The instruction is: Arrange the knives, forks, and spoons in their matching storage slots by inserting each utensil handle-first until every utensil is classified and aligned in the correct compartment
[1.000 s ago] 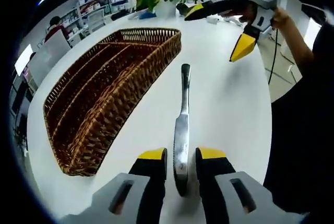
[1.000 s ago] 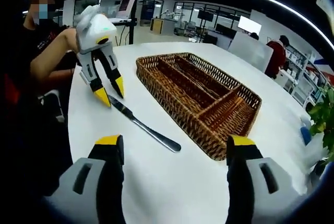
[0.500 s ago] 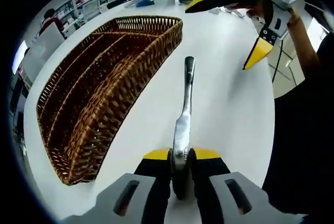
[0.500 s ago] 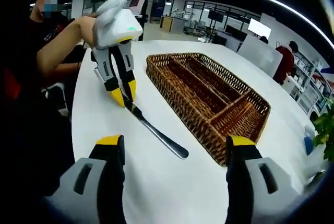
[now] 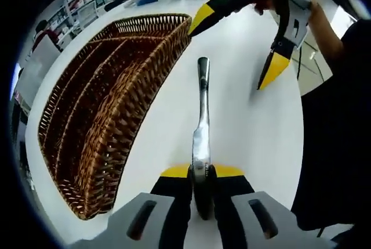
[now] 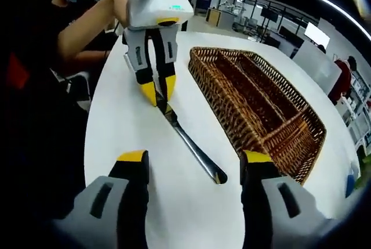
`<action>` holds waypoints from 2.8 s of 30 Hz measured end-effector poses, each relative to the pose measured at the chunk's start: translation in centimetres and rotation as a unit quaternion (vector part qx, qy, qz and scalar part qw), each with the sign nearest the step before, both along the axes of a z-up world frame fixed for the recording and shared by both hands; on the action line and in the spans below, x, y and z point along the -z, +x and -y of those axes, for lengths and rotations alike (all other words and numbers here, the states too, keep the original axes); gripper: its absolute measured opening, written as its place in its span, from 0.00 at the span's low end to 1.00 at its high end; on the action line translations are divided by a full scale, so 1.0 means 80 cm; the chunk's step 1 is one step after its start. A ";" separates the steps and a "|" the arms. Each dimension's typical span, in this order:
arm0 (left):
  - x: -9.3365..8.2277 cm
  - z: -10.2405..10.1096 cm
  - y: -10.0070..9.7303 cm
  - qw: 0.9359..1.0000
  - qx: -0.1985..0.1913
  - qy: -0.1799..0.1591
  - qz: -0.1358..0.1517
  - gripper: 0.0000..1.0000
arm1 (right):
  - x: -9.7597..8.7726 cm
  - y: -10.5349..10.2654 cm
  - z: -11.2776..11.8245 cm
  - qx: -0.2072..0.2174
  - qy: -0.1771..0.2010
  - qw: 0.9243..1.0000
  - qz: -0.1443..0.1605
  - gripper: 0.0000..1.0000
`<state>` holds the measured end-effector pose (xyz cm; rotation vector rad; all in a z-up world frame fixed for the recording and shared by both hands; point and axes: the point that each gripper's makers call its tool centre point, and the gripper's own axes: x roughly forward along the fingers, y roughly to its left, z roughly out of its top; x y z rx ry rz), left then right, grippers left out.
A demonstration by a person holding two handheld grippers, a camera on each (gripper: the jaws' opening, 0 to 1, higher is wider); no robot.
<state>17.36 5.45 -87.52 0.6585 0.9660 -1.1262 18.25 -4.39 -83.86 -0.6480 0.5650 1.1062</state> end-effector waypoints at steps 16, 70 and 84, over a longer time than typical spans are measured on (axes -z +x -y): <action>-0.007 -0.003 -0.008 0.999 0.038 0.017 0.006 0.11 | 0.027 -0.005 -0.033 -0.145 -0.008 0.989 -0.013 0.32; -0.002 0.011 -0.002 0.993 0.112 0.017 0.026 0.14 | 0.037 -0.013 -0.060 -0.234 0.061 0.970 -0.032 0.05; -0.011 0.004 -0.002 0.992 0.118 0.026 0.034 0.13 | 0.041 -0.016 -0.044 -0.220 0.063 0.973 -0.018 0.12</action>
